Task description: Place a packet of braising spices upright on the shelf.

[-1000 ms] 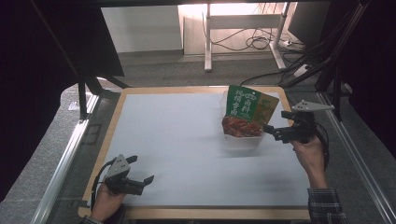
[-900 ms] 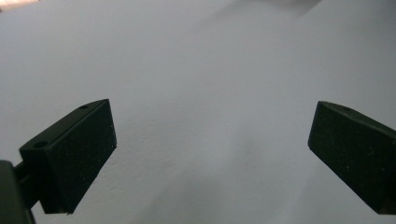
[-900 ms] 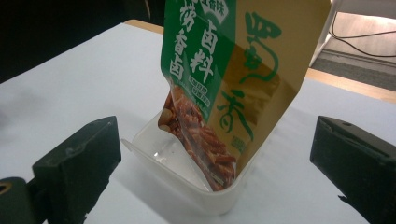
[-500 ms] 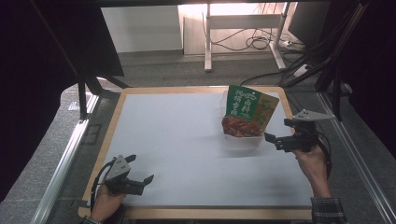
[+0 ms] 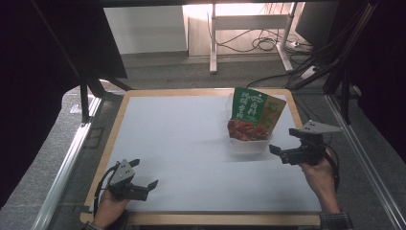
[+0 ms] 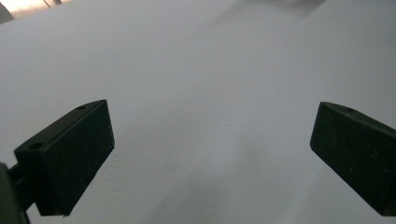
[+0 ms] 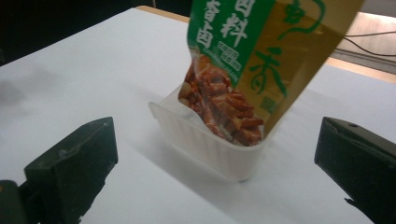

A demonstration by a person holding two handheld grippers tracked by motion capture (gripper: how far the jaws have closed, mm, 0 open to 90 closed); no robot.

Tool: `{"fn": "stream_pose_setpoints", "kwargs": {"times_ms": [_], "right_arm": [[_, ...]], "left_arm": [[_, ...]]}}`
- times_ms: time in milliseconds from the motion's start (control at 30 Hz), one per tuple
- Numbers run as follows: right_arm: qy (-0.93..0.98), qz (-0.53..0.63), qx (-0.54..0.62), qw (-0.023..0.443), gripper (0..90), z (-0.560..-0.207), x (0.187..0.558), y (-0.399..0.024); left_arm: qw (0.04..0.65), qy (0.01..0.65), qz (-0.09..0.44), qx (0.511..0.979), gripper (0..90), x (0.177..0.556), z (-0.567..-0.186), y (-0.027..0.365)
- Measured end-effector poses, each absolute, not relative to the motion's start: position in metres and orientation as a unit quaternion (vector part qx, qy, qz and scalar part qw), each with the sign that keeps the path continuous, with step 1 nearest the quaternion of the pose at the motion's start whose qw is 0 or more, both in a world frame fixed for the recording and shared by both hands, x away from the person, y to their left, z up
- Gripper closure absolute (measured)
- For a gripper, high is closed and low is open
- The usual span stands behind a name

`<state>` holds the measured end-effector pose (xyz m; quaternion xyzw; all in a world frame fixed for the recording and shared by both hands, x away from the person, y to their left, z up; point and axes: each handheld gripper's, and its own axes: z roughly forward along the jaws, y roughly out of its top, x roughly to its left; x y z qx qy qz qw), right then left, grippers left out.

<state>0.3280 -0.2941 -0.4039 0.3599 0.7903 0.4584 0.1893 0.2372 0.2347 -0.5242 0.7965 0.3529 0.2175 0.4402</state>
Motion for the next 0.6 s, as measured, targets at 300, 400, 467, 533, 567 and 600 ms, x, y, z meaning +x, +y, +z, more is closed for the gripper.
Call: {"fn": "stream_pose_setpoints", "kwargs": {"times_ms": [300, 400, 467, 533, 567, 600], "right_arm": [[0.795, 0.466, 0.343, 0.182, 0.0, -0.405, 0.312, -0.282], [0.800, 0.463, 0.337, 0.179, 0.0, -0.411, 0.308, -0.276], [0.802, 0.462, 0.334, 0.182, 0.0, -0.414, 0.306, -0.272], [0.802, 0.462, 0.330, 0.185, 0.0, -0.417, 0.304, -0.269], [0.802, 0.463, 0.329, 0.186, 0.0, -0.418, 0.303, -0.269], [0.801, 0.466, 0.327, 0.187, 0.0, -0.420, 0.301, -0.267]], "left_arm": [[0.427, 0.358, 0.227, 0.799, 0.0, 0.235, -0.522, 0.229], [0.425, 0.365, 0.223, 0.797, 0.0, 0.236, -0.521, 0.229], [0.425, 0.364, 0.224, 0.798, 0.0, 0.235, -0.521, 0.229], [0.425, 0.364, 0.224, 0.798, 0.0, 0.235, -0.521, 0.229], [0.424, 0.364, 0.223, 0.799, 0.0, 0.235, -0.521, 0.229], [0.424, 0.363, 0.222, 0.800, 0.0, 0.235, -0.521, 0.229]]}}
